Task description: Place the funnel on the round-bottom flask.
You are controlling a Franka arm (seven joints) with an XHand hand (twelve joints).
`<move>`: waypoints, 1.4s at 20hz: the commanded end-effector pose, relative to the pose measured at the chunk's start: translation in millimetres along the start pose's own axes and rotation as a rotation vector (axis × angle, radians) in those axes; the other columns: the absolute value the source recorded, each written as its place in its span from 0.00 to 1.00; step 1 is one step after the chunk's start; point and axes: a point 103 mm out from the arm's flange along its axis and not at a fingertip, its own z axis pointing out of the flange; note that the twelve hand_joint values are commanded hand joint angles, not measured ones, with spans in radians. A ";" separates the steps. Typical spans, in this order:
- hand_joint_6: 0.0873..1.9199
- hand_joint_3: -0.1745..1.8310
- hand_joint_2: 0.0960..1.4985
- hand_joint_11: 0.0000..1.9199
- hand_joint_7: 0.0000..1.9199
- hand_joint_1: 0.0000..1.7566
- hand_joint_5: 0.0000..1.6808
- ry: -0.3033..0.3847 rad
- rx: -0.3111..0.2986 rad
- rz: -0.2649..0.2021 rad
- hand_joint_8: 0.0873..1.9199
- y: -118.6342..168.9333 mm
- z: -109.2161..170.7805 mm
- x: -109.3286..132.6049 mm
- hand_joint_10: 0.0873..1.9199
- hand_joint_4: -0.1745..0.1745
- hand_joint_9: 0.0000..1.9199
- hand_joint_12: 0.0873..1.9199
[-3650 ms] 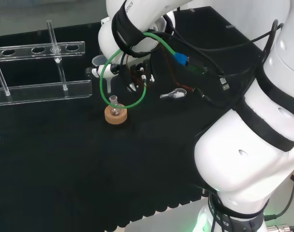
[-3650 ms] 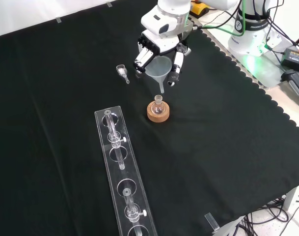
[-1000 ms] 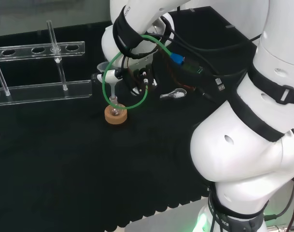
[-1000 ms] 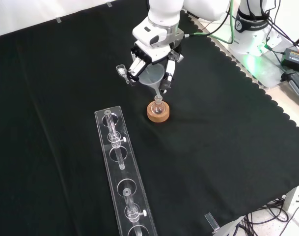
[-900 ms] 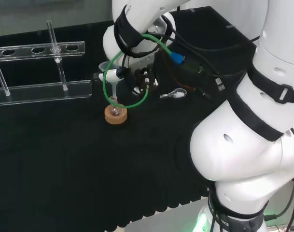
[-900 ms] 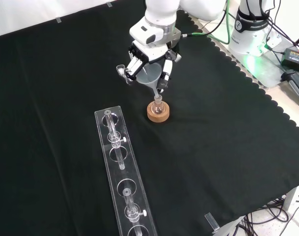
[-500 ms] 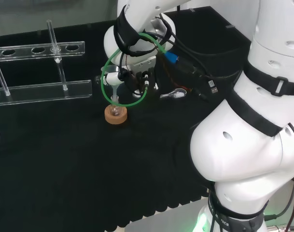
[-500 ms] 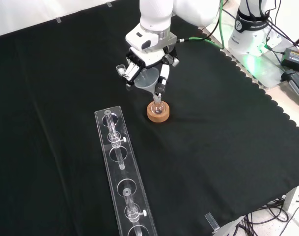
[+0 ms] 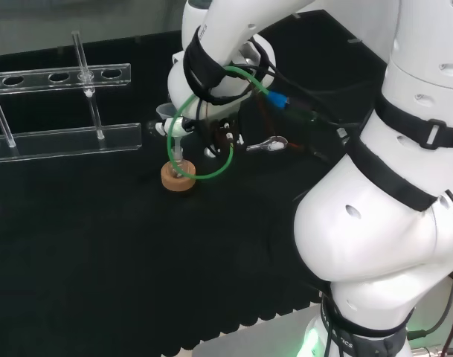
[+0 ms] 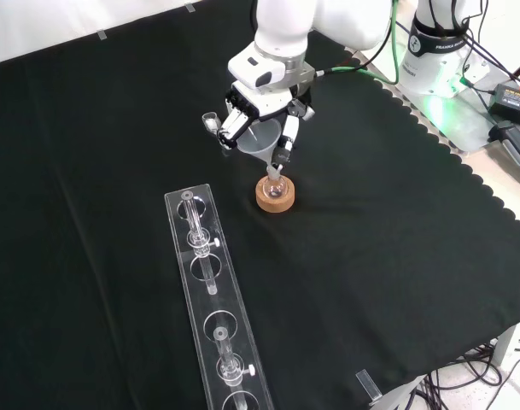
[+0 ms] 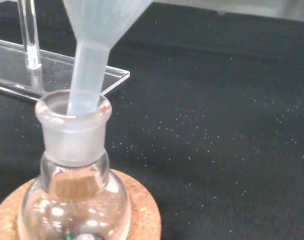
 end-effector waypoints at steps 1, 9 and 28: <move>0.46 0.11 0.69 1.00 0.71 0.62 0.62 -0.116 -0.186 -0.026 0.69 -22.6 6.7 24.7 0.60 0.49 0.99 0.71; 0.46 0.11 0.69 1.00 0.71 0.62 0.62 -0.123 -0.208 -0.029 0.69 -27.3 13.1 31.8 0.60 0.50 0.99 0.72; 0.44 0.11 0.68 1.00 0.72 0.63 0.63 -0.152 -0.175 -0.025 0.69 -11.8 20.0 26.7 0.60 0.50 0.99 0.72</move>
